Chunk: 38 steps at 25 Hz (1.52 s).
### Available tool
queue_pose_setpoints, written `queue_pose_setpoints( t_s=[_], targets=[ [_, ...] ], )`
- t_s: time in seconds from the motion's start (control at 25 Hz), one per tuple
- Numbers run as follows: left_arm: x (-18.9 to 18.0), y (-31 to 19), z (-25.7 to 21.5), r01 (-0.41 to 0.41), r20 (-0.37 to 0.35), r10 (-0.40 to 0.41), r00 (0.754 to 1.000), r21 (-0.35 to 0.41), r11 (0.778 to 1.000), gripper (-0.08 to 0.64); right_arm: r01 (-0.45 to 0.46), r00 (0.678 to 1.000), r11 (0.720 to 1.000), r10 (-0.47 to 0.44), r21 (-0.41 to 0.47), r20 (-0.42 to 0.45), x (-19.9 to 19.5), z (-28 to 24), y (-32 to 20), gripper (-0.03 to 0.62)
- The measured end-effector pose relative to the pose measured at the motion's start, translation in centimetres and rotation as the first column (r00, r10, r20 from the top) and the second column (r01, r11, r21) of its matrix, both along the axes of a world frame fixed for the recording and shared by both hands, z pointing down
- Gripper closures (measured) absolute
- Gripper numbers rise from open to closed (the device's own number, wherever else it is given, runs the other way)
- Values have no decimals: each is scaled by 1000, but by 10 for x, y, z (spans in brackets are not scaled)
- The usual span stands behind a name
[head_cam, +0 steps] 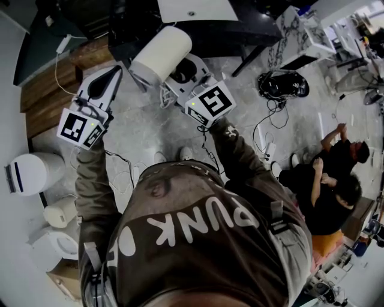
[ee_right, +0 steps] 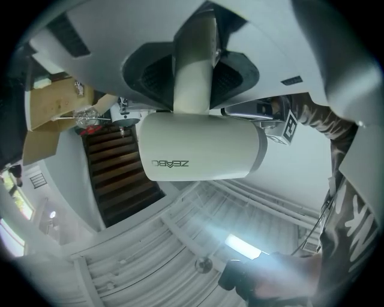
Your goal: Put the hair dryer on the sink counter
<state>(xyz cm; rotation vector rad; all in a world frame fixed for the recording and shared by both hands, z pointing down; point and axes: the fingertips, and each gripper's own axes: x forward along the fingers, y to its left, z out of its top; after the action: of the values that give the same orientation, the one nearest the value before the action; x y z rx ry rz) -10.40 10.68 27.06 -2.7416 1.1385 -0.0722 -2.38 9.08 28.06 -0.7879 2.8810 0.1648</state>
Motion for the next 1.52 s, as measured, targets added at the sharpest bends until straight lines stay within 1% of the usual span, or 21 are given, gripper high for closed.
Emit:
queue_pose_setpoints(
  t_s=[0.24, 0.6, 0.72, 0.84, 1.0, 1.12, 1.4, 1.52],
  targets=[
    [8, -5, 2, 18, 16, -18, 1000, 5, 1000, 566, -21, 1000, 1000, 21, -9, 12, 9, 3, -9, 436],
    [46, -8, 1, 51, 25, -51, 998, 7, 999, 566, 1, 1000, 1000, -1, 8, 19, 45, -2, -11, 436],
    [54, -16, 5, 54, 24, -54, 998, 2, 999, 566, -3, 1000, 1000, 3, 1, 21, 56, 2, -19, 436],
    [55, -29, 10, 55, 23, -55, 998, -5, 998, 566, -10, 1000, 1000, 10, -14, 29, 59, 7, -32, 436],
    [49, -58, 19, 50, 20, -50, 999, -11, 999, 566, -18, 999, 999, 19, -36, 33, 53, 17, -60, 436],
    [38, -88, 28, 40, 15, -40, 999, -15, 999, 566, -23, 1000, 999, 24, -42, 10, 39, 29, -89, 436],
    [-12, -192, 52, 22, 8, -22, 1000, -21, 1000, 566, -58, 998, 994, 56, -96, -23, -13, 54, -186, 436],
    [-33, -235, 62, 13, 22, -13, 1000, -32, 999, 566, -83, 996, 987, 78, -136, -44, -35, 62, -229, 436]
  ],
)
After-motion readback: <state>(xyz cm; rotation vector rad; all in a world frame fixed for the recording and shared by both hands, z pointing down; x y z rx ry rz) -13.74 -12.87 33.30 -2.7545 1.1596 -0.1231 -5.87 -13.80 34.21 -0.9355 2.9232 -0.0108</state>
